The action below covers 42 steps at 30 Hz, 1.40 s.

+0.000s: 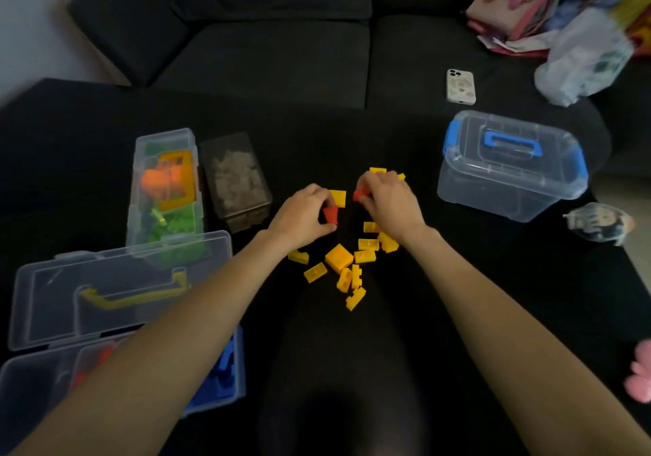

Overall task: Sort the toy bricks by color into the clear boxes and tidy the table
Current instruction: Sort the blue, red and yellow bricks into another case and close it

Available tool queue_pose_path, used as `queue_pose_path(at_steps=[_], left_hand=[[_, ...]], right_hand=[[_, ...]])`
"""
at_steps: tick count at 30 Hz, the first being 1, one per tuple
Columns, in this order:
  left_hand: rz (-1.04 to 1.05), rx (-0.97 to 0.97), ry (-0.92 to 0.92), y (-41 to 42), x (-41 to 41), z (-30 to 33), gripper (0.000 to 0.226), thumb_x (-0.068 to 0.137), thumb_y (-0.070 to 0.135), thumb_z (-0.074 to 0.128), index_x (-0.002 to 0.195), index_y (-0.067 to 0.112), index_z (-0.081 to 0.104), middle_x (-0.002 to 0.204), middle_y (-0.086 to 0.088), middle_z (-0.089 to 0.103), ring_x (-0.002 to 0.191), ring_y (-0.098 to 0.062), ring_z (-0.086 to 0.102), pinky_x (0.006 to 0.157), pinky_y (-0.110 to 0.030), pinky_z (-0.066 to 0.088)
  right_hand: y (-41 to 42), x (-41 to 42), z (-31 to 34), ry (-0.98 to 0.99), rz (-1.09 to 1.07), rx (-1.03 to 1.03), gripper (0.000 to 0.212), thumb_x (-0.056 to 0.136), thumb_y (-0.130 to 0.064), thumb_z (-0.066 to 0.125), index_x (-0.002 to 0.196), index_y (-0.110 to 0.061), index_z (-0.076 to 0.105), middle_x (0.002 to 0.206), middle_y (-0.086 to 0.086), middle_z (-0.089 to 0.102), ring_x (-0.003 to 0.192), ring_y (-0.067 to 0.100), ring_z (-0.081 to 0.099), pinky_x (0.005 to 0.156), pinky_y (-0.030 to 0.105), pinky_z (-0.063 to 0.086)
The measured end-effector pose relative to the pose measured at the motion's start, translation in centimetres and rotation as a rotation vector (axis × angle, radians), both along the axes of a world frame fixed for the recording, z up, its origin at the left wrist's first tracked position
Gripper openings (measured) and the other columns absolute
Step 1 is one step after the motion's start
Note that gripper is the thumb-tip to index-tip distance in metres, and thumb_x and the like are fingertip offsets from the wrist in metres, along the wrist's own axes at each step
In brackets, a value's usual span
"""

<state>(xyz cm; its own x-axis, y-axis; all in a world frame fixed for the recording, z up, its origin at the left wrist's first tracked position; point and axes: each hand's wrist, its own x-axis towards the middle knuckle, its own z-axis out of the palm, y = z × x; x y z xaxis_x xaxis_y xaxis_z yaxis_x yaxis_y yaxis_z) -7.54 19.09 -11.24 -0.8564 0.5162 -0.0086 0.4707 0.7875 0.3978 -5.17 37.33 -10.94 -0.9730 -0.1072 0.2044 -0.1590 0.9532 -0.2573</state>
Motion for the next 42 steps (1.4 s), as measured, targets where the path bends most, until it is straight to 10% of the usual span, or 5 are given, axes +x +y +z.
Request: queue_pose_path(at_steps=[10,29,37,42], left_hand=[[-0.082,0.005,0.018,0.9,0.4,-0.9,0.042,0.084,0.019,0.067,0.124,0.018,0.052,0.132,0.0,0.041,0.114,-0.018,0.051,0.091,-0.031,0.05],[-0.004,-0.066,-0.152,-0.2,6.2,0.5,0.03,0.083,0.018,0.067,0.112,0.023,0.058,0.121,-0.005,0.042,0.104,-0.02,0.053,0.086,-0.029,0.049],[0.145,0.467,0.035,-6.9,10.9,6.0,0.041,0.071,0.015,0.079,0.11,0.022,0.065,0.107,0.001,0.064,0.097,-0.015,0.062,0.085,-0.028,0.051],[0.385,0.574,0.051,-18.7,19.1,6.3,0.043,0.07,0.012,0.08,0.11,0.022,0.065,0.101,0.003,0.068,0.089,-0.006,0.065,0.083,-0.019,0.051]], right_hand=[[0.3,-2.8,-1.1,-0.093,-0.004,0.164,0.024,0.094,-0.028,0.054,0.114,-0.017,0.054,0.115,0.006,0.059,0.11,0.021,0.054,0.09,0.032,0.045],[-4.4,10.7,0.7,0.094,-0.288,-0.287,0.021,0.091,-0.026,0.06,0.11,-0.017,0.057,0.112,0.003,0.052,0.1,0.015,0.051,0.081,0.022,0.042],[-10.4,14.9,5.3,-0.098,-0.284,-1.033,0.015,0.091,-0.025,0.06,0.103,-0.016,0.059,0.095,-0.003,0.061,0.084,0.01,0.061,0.063,0.02,0.053],[-19.8,16.7,6.0,-0.208,-0.064,-1.065,0.01,0.089,-0.02,0.064,0.093,-0.011,0.061,0.076,-0.003,0.062,0.061,0.003,0.059,0.054,0.018,0.051]])
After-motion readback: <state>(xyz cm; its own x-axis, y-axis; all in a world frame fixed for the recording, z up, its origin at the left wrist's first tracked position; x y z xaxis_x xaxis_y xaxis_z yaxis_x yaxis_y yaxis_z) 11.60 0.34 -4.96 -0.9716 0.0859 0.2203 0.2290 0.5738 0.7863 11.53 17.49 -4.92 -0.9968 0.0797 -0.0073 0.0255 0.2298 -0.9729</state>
